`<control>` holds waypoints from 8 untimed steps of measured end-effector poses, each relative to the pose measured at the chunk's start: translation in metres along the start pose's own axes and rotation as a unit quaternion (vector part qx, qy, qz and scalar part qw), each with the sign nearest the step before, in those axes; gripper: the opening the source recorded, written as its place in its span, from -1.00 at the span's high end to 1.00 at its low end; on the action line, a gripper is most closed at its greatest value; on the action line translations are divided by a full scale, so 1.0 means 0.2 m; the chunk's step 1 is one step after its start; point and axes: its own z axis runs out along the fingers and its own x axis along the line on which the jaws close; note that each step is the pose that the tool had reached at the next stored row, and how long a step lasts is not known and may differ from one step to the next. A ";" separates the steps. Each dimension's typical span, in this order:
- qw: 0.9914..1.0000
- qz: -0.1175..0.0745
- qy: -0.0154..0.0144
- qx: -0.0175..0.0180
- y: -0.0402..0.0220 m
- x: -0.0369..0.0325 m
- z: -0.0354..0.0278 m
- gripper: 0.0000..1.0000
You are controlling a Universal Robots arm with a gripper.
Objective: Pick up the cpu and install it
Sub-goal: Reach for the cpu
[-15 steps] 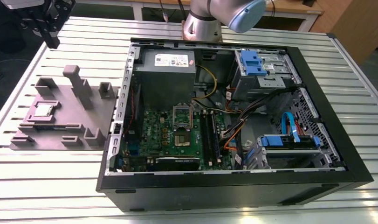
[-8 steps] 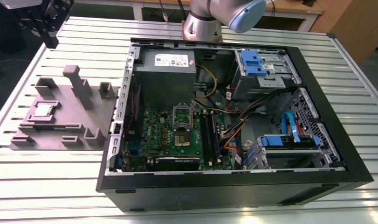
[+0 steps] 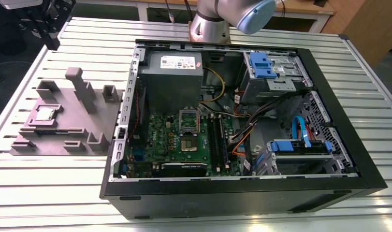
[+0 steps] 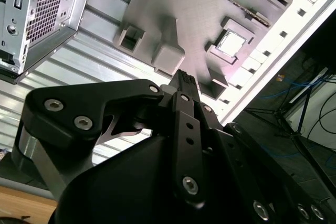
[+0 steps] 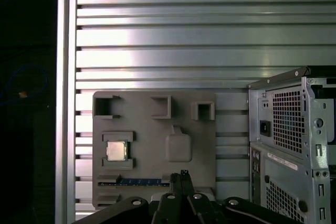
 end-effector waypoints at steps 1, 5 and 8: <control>1.000 0.000 0.000 0.000 0.000 0.002 0.000 0.79; 1.000 0.000 0.000 0.000 0.000 0.016 0.001 0.79; 1.000 0.000 0.000 0.000 -0.001 0.028 0.001 0.79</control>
